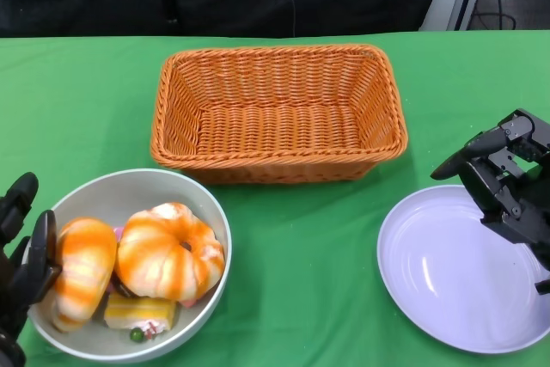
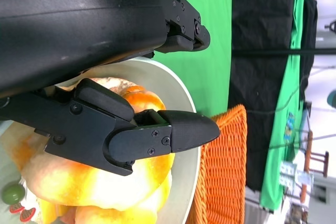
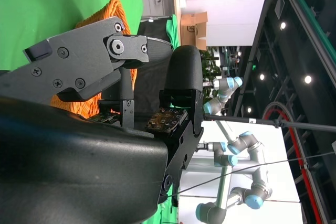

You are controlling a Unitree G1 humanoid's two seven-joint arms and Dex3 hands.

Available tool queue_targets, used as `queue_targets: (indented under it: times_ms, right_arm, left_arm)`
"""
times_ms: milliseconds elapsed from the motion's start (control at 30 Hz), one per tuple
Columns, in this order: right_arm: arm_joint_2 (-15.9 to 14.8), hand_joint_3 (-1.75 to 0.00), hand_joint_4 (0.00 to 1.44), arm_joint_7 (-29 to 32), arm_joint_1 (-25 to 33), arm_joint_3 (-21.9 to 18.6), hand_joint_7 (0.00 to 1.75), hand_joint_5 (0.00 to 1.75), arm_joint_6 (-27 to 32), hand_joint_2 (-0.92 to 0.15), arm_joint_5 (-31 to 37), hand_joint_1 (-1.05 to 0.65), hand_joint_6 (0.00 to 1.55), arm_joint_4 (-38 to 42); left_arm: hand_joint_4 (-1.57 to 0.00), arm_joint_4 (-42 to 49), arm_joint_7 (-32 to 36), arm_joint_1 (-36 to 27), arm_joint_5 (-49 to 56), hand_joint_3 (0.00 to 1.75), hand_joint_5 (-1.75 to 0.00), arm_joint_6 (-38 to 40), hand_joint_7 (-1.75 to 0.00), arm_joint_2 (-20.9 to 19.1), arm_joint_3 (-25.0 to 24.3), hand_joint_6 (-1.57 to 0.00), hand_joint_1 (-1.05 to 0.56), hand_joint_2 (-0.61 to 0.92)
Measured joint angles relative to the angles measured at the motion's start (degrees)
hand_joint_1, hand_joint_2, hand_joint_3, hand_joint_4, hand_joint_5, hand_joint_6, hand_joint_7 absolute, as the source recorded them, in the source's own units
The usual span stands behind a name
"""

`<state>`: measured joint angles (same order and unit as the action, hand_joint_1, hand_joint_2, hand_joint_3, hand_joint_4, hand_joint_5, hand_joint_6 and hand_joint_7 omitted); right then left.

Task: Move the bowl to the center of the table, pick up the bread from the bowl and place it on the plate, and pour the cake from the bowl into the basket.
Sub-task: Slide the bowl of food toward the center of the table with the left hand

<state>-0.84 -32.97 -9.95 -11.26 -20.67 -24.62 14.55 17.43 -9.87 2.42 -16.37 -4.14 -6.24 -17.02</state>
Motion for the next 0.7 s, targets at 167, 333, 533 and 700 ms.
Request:
queue_targets:
  times_ms: [167, 333, 533, 700]
  right_arm:
    - [0.0, -0.53, 0.72, 0.6, 0.0, 0.1, 1.06, 1.41, 0.2, -0.73, 0.0, -0.24, 0.74, -0.4]
    - [0.0, -0.55, 0.71, 1.3, 0.1, 0.2, 1.08, 1.42, 0.2, -0.73, 0.3, -0.24, 0.73, -0.5]
    - [0.0, -0.55, 0.72, 1.2, 0.1, 0.2, 1.07, 1.43, 0.2, -0.72, 0.1, -0.26, 0.73, -0.5]
    - [0.0, -0.55, 0.71, 1.1, 0.1, 0.2, 1.09, 1.44, 0.0, -0.72, 0.2, -0.25, 0.73, -0.5]
  left_arm:
    - [-0.24, -2.7, 2.9, -1.2, 1.2, 0.64, 0.00, -0.3, 0.00, 2.8, 1.2, -0.21, -0.76, 0.92]
    - [-0.27, -4.7, 4.7, -1.9, 2.8, 0.63, -0.01, 0.0, -0.01, 4.5, 2.8, -0.23, -0.76, 0.92]
    - [-0.28, -5.9, 5.0, -2.6, 2.8, 0.61, -0.01, 0.6, -0.01, 5.4, 3.8, -0.23, -0.76, 0.92]
    - [-0.29, -6.7, 4.8, -3.1, 2.6, 0.60, -0.01, 0.8, -0.01, 5.8, 4.4, -0.24, -0.76, 0.92]
